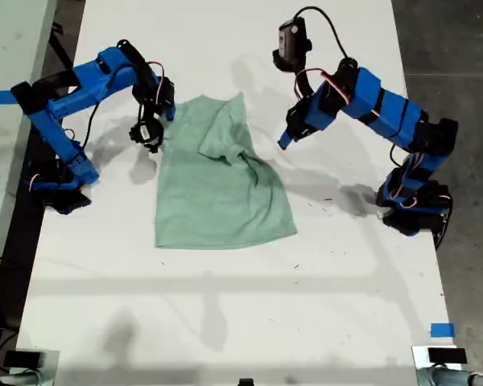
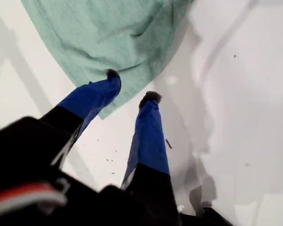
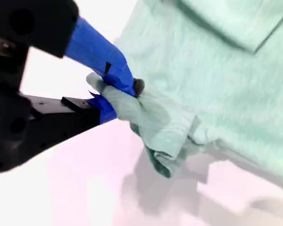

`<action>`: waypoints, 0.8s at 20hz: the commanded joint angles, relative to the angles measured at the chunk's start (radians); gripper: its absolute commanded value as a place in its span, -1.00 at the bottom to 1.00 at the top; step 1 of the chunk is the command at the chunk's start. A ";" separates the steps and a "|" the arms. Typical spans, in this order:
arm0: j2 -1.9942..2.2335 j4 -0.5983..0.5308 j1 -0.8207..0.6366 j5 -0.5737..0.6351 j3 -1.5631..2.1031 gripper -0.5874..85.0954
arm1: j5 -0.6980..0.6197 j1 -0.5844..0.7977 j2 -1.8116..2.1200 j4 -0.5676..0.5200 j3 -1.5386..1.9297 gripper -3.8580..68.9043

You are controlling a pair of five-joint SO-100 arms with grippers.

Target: Fold tshirt

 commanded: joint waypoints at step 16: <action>-0.413 0.043 0.232 0.094 -0.718 -0.17 | 0.031 -0.021 0.100 -0.021 0.005 -0.54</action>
